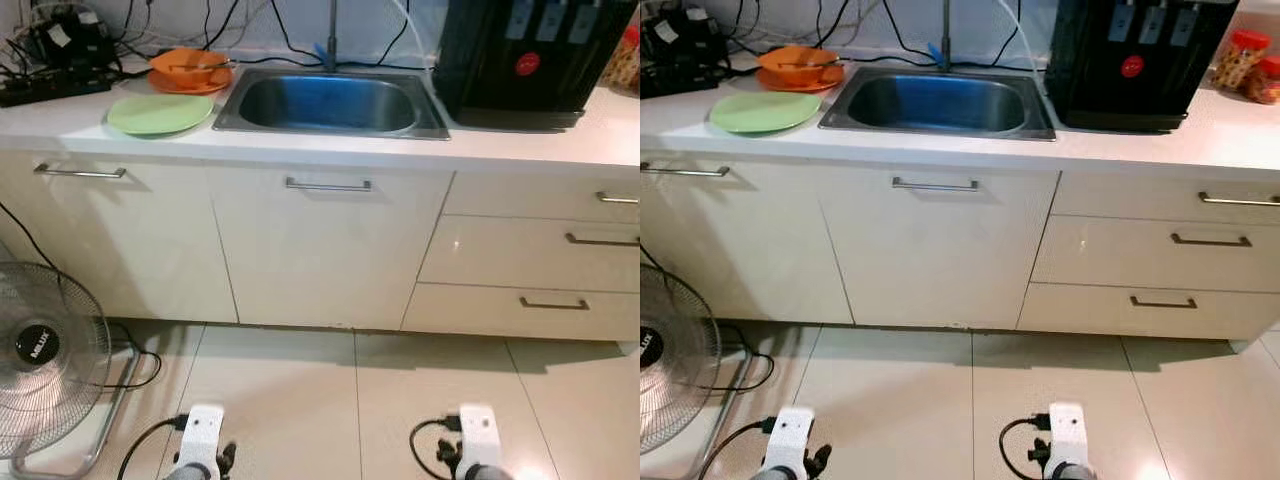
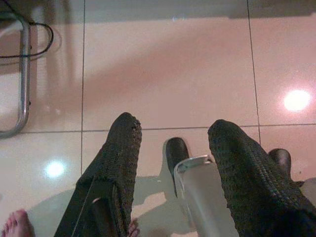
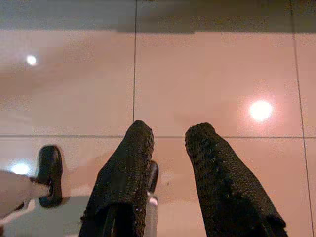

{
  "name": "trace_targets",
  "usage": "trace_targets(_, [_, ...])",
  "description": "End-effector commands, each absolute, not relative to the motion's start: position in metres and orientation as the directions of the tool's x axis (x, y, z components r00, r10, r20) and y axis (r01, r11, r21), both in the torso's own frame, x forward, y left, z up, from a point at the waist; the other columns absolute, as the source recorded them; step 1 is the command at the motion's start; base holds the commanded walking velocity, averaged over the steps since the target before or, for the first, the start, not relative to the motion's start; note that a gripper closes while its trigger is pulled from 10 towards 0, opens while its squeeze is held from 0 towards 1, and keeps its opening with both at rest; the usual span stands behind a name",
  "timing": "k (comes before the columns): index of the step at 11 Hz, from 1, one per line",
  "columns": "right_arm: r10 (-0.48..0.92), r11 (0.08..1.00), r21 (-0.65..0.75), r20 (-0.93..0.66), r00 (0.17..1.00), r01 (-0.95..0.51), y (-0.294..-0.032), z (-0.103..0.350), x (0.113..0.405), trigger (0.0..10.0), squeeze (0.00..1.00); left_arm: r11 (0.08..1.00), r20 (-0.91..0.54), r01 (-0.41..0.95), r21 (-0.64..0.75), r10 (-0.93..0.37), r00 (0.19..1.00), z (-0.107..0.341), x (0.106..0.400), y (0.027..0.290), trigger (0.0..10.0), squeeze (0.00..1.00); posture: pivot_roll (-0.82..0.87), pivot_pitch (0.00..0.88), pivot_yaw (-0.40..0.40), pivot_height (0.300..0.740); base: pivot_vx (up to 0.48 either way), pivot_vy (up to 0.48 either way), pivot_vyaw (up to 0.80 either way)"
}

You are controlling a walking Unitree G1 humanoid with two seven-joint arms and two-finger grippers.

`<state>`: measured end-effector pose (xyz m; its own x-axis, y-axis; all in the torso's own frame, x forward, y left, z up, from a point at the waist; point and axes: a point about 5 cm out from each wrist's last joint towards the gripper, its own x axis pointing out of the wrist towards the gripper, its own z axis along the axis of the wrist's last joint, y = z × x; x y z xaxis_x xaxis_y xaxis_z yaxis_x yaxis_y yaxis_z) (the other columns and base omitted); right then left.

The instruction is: Kitchen organization

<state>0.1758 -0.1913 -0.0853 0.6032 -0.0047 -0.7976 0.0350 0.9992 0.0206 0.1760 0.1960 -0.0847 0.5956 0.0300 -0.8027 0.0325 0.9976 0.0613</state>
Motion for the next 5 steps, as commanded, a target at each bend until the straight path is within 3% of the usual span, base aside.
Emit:
trace_targets(1, [0.01,0.999,0.028,-0.815,0.58,0.022,-0.1894,-0.0881,0.1711,10.0,0.0,0.997,-0.814,0.039,0.065,0.03,0.58,-0.0856,0.174,0.1986,10.0,0.0,0.15,0.0,-0.008,0.74,0.0,0.0,0.0])
trace_targets(5, [0.015,0.999,0.032,-0.818,0.575,0.019,-0.186,-0.0889,0.1703,10.0,0.0,0.996,-0.819,0.03,0.081,0.049,0.571,-0.087,0.1696,0.2023,10.0,0.0,0.16,0.011,-0.012,0.74,0.0,0.0,0.0])
